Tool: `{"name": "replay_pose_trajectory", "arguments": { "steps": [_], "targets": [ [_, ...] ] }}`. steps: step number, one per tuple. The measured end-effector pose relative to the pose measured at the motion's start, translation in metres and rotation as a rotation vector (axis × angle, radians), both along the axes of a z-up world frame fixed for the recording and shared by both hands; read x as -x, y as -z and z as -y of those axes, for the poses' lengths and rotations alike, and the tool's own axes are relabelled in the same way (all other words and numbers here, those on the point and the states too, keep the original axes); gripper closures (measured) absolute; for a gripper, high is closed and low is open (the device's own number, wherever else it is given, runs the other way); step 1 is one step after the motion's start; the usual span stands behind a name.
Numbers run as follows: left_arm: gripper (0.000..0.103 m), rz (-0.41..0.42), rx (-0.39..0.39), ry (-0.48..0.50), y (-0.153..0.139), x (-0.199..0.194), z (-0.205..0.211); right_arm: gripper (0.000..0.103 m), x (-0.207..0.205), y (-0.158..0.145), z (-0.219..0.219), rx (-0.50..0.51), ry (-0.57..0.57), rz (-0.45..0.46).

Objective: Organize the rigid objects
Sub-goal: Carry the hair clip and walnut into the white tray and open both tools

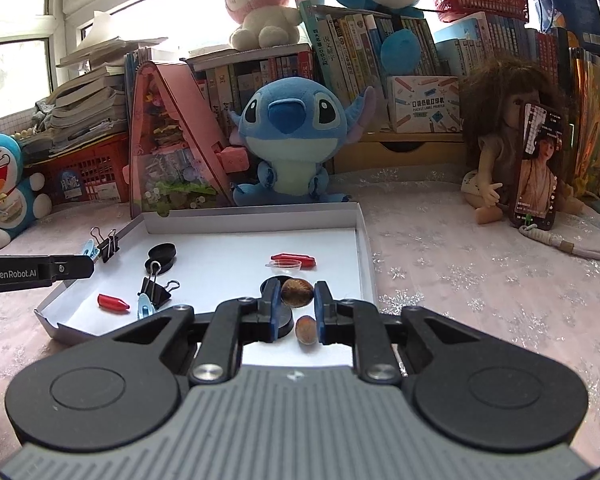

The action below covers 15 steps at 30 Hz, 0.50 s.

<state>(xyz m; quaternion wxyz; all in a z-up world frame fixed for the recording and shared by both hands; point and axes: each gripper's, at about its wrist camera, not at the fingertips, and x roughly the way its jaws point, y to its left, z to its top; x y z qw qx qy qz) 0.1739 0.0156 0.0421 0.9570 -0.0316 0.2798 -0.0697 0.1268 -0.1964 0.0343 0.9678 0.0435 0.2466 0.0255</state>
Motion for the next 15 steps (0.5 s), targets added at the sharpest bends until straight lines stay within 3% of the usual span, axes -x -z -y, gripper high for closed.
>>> {"name": "replay_pose_trajectory", "arguments": {
  "steps": [15],
  "targets": [
    [0.088,-0.032,-0.046,-0.054,0.015,-0.051,0.012,0.081,-0.055,0.014,0.002,-0.022,0.044,-0.058]
  ]
}}
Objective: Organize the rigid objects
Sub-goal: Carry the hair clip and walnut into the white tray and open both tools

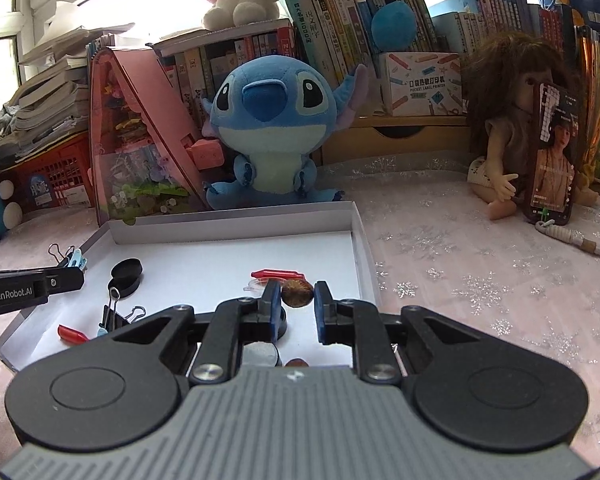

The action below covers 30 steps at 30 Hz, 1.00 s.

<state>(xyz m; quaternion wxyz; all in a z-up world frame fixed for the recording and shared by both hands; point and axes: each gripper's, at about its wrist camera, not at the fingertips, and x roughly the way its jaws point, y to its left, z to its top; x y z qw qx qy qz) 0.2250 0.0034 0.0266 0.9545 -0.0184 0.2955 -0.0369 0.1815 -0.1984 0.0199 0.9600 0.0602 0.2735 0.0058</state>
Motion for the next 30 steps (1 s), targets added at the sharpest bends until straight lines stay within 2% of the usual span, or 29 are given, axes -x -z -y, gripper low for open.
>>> {"name": "replay_pose_trajectory", "arguments": {
  "steps": [14,30],
  "targets": [
    [0.088,-0.028,-0.013,-0.021,0.015,-0.027,0.001,0.081,-0.019,0.012,0.003,0.01,0.012,-0.035],
    [0.088,-0.046,-0.023,-0.023,0.024,-0.035,0.004,0.081,-0.026,0.021,0.001,0.028,0.003,-0.05]
  ]
}}
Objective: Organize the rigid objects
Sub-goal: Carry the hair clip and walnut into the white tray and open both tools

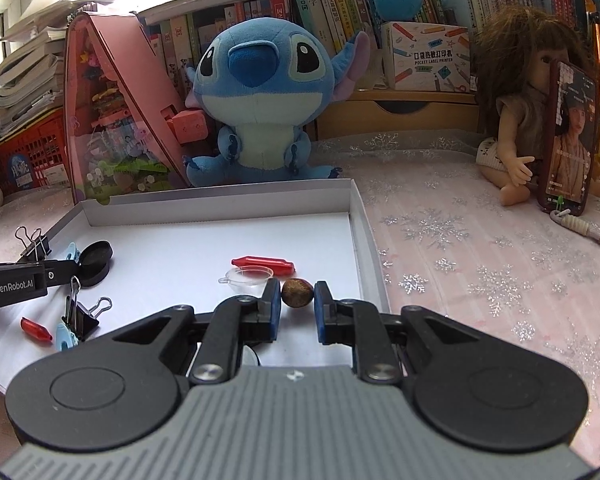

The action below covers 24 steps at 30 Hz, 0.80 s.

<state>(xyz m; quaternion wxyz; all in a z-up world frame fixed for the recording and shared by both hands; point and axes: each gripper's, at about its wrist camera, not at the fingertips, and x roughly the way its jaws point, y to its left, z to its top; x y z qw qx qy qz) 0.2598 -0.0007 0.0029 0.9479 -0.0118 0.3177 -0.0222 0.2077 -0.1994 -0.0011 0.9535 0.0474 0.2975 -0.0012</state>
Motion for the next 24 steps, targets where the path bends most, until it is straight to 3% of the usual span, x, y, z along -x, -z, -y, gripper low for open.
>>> {"name": "replay_pose_trajectory", "arguments": {
  "steps": [20,24],
  "targets": [
    [0.088,0.004,-0.003,0.002,0.0008,0.0002,0.0017,0.081,-0.0008,0.0009,0.0001,0.008,-0.002,0.0],
    [0.083,0.004,-0.001,0.0,0.0003,0.0014,0.0006,0.076,0.0012,-0.0019,0.0001,0.008,0.001,0.011]
  ]
}}
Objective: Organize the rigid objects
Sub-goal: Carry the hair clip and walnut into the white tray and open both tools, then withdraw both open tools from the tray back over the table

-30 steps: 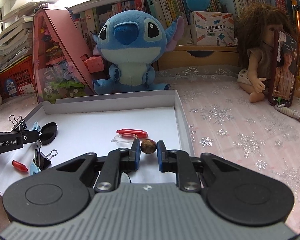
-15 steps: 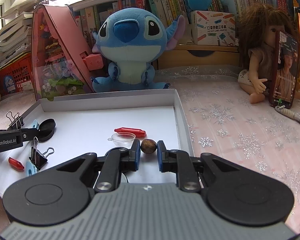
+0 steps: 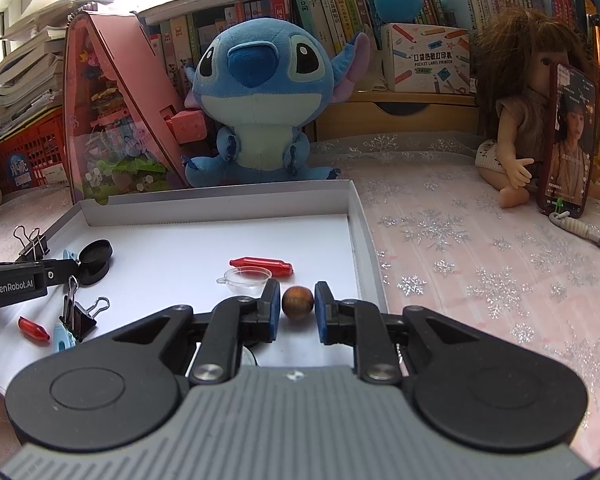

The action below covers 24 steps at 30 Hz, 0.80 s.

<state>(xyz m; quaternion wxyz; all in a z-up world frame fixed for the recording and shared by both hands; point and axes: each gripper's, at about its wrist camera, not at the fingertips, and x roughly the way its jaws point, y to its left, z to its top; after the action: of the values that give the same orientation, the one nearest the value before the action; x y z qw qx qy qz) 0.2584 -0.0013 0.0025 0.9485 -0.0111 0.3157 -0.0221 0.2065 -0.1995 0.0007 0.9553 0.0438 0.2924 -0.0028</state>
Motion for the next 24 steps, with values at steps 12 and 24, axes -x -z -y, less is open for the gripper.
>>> {"name": "replay_pose_trajectory", "arguments": {
  "steps": [12,24],
  "targets": [
    [0.047,0.039,-0.002,0.014,-0.015,0.018,0.002,0.047,0.014,-0.015,-0.005,0.015,-0.011,0.05],
    [0.026,0.07,0.006,0.051,-0.035,0.052,0.003,0.025,0.042,-0.03,-0.008,0.03,-0.023,0.098]
  ]
}}
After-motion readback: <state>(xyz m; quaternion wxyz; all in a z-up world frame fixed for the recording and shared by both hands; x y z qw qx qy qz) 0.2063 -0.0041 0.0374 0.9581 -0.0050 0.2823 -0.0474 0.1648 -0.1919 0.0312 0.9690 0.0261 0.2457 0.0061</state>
